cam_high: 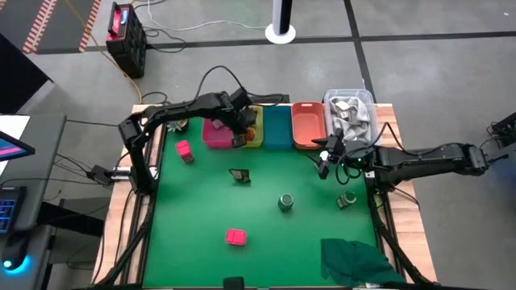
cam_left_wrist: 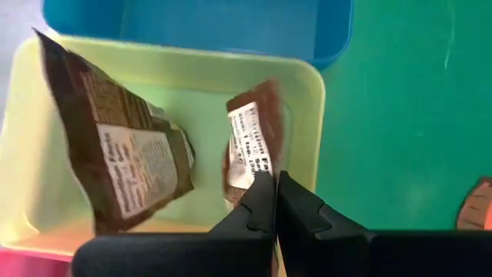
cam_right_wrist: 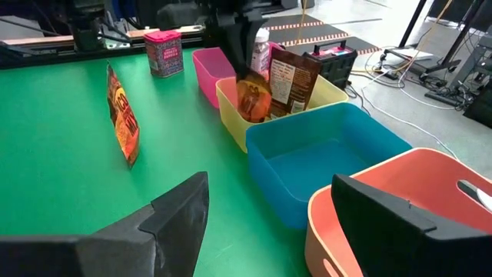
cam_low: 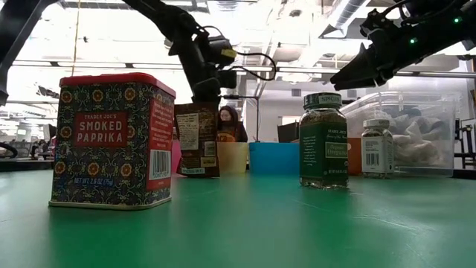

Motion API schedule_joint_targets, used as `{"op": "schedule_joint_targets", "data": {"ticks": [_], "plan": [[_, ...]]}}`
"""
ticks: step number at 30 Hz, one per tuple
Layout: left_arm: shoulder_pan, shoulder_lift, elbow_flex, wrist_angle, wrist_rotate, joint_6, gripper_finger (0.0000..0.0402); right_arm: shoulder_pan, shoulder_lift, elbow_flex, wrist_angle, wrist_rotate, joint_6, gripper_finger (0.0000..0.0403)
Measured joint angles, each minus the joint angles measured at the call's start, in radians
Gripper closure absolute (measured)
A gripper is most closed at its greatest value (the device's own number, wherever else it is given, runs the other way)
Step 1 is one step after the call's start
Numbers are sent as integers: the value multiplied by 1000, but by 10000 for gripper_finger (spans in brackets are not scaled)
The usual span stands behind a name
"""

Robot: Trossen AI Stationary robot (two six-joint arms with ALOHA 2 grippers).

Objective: Sort spices by type
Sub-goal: Put the top brown seasoning pack into the yellow bin

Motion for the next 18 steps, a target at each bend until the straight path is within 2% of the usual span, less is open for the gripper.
{"op": "schedule_joint_targets", "data": {"ticks": [4, 13, 18], "plan": [[-15, 0, 0, 25, -4, 11, 374, 0, 0, 0, 0, 0, 0, 102], [-28, -1, 9, 49, -57, 2, 265, 0, 0, 0, -1, 0, 0, 102], [-34, -40, 9, 55, -101, -12, 219, 0, 0, 0, -2, 0, 0, 102]]}}
